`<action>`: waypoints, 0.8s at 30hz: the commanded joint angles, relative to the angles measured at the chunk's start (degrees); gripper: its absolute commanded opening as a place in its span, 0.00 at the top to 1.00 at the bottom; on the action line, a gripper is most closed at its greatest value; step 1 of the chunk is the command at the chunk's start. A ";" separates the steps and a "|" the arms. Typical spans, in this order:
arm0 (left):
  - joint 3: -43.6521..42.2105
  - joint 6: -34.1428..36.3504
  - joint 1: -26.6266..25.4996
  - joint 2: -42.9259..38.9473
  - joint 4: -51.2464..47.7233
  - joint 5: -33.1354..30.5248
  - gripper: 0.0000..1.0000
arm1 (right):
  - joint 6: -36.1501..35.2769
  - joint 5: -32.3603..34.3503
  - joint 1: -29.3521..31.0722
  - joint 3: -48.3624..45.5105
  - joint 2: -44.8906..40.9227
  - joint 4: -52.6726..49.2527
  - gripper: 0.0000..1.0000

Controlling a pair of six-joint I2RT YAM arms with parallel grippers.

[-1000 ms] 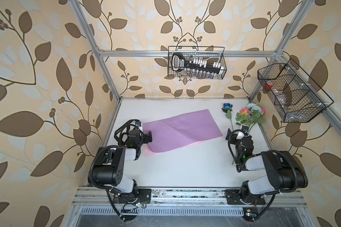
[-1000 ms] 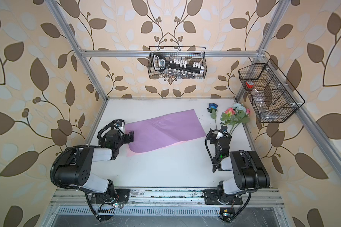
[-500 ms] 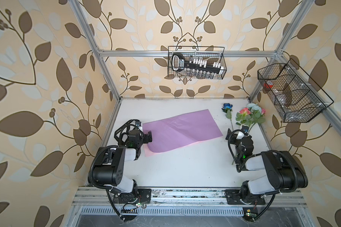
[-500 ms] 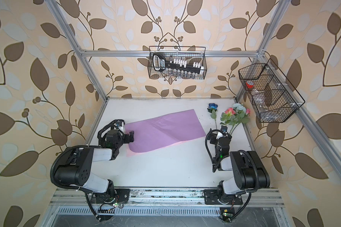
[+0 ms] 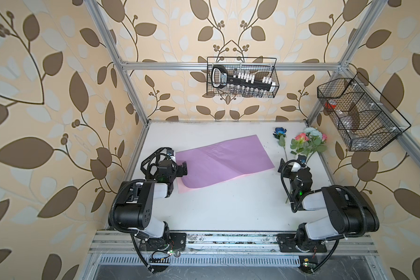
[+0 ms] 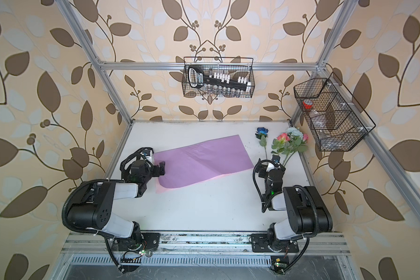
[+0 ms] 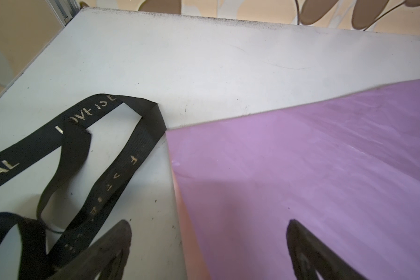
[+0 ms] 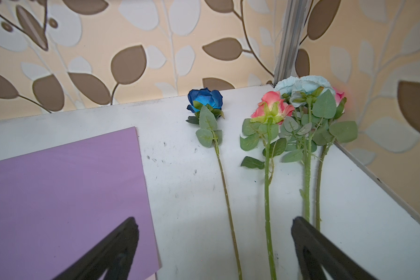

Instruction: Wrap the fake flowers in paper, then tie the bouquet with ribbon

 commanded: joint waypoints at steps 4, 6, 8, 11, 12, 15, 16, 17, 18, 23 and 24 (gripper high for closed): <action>-0.18 0.28 0.16 -1.81 1.54 1.52 0.01 | -0.15 0.78 0.19 0.79 -0.34 1.13 0.01; -0.57 0.34 0.16 -4.52 0.53 1.47 0.01 | -0.34 0.30 0.21 0.76 -0.38 1.15 0.01; 0.10 0.15 0.17 -8.38 -3.22 1.16 0.01 | -1.25 -1.63 0.23 1.90 -1.07 -1.66 0.01; 2.32 0.09 0.12 -12.54 -9.67 0.83 0.01 | -1.11 -0.40 0.62 2.38 -2.13 -3.09 0.01; 2.80 0.26 0.12 -13.85 -10.91 1.03 0.01 | -0.98 0.84 0.88 2.63 -2.94 -4.37 0.00; 3.83 0.61 0.06 -19.01 -13.05 2.61 0.01 | 0.11 5.46 1.65 3.68 -8.18 -10.83 0.00; 4.55 0.71 -0.02 -20.76 -14.26 3.87 0.01 | 0.58 7.02 1.83 4.10 -10.30 -13.04 0.00; 5.41 1.04 -0.13 -22.13 -15.62 5.66 0.01 | 1.34 8.65 2.03 4.47 -12.53 -15.78 0.01; 6.27 1.59 -0.41 -23.00 -16.81 7.23 0.01 | 2.82 10.10 2.04 4.97 -14.55 -18.34 0.01; 14.10 16.01 -10.12 -23.59 -30.05 12.43 0.01 | 10.91 13.77 2.04 7.87 -23.85 -31.29 0.01; 15.96 20.54 -12.61 -22.88 -34.52 12.62 0.01 | 11.88 14.15 2.05 8.40 -24.93 -32.98 0.00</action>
